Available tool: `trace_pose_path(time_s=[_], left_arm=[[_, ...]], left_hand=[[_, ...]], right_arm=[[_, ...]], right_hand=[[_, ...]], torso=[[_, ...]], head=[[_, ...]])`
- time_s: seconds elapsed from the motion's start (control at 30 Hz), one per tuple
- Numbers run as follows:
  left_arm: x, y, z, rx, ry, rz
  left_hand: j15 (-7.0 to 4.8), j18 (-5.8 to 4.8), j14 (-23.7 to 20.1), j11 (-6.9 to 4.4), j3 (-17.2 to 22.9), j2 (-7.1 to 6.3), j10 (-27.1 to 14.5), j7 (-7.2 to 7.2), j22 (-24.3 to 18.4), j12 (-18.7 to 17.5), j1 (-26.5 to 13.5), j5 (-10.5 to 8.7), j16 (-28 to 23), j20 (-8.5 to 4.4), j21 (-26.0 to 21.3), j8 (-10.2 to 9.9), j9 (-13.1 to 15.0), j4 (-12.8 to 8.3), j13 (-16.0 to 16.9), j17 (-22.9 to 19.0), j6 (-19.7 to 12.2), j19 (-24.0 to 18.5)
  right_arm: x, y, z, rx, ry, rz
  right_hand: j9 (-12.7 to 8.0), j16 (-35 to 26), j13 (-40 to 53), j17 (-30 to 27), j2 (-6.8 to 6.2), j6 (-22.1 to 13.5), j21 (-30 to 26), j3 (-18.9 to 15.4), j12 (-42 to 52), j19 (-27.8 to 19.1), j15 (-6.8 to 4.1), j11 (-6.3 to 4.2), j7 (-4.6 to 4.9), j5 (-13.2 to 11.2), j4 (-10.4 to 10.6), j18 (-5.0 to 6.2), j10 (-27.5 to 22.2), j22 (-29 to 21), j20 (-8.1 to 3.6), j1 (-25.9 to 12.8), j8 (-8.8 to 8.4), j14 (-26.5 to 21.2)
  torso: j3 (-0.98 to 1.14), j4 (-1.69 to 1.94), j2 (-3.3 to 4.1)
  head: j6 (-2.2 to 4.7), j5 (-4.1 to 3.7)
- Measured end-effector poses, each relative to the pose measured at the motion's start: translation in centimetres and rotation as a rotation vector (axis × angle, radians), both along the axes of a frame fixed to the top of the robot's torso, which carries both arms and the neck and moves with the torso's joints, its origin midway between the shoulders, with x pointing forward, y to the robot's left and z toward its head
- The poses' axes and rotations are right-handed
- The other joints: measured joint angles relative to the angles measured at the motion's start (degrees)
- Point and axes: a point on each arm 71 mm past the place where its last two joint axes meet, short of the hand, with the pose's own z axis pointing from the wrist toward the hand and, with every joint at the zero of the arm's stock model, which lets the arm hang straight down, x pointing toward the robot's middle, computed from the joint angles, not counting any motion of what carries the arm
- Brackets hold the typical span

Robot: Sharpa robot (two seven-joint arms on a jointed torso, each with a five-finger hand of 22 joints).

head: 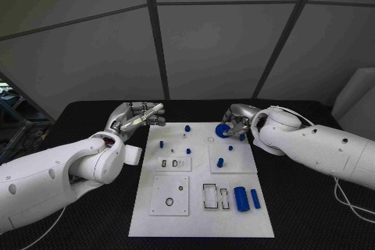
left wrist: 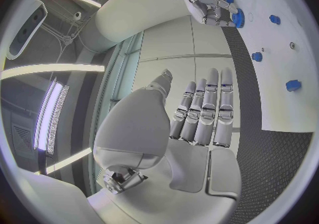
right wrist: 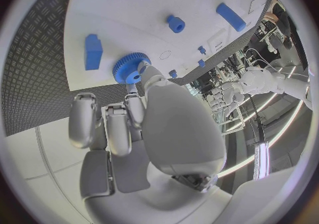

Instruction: Assemble the parts on the task board

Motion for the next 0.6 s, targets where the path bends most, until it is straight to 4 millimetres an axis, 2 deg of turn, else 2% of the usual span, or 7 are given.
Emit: trace_pose_path(time_s=[0.17, 0.4, 0.6], left_arm=[[0.0, 0.0, 0.0, 0.000, 0.000, 0.000], [0.0, 0.0, 0.0, 0.000, 0.001, 0.001], [0.0, 0.0, 0.0, 0.000, 0.001, 0.000]], left_hand=[[0.00, 0.00, 0.0, 0.00, -0.2, 0.00, 0.0, 0.00, 0.0, 0.0, 0.0, 0.00, -0.4, 0.00, 0.0, 0.0, 0.0, -0.2, 0.0, 0.1, 0.0, 0.0], [0.00, -0.01, 0.0, 0.00, -0.2, 0.00, 0.0, 0.00, 0.0, 0.0, 0.0, 0.00, -0.4, 0.00, 0.0, 0.0, 0.0, -0.2, 0.0, 0.1, 0.0, 0.0], [0.00, 0.00, 0.0, 0.00, -0.2, 0.00, 0.0, 0.00, 0.0, 0.0, 0.0, 0.00, -0.4, 0.00, 0.0, 0.0, 0.0, -0.2, 0.0, 0.1, 0.0, 0.0]], right_arm=[[-0.3, 0.5, 0.4, 0.014, -0.054, 0.022], [-1.3, 1.4, 1.1, 0.036, -0.109, 0.067], [-2.6, 3.4, 1.9, 0.059, -0.142, 0.125]], right_hand=[[0.0, 0.0, 1.2, 0.0, 0.03, 0.0, 0.2, 1.5, 0.8, 0.4, -0.29, -0.71, 0.00, 1.4, -0.8, 0.01, 0.7, 0.4, -0.42, 0.0, -0.01, -0.1], [0.0, 0.2, 1.3, 0.0, 0.31, 0.0, 0.2, 1.9, 0.8, 0.4, -0.50, -0.79, 0.00, 1.4, -1.2, 0.02, 0.8, 0.5, -0.41, -1.0, -0.02, 0.1], [0.0, 0.2, 1.3, 0.0, 0.08, 0.0, 0.2, 2.3, 0.8, 0.4, -0.50, -0.82, 0.00, 1.4, -1.5, 0.02, 0.8, 0.6, -0.41, -2.3, -0.05, 0.1]], torso=[[0.00, 0.00, 0.01], [-0.02, 0.01, 0.01], [-0.08, 0.03, -0.01]], head=[[0.05, 0.01], [0.10, 0.01], [0.20, 0.02]])
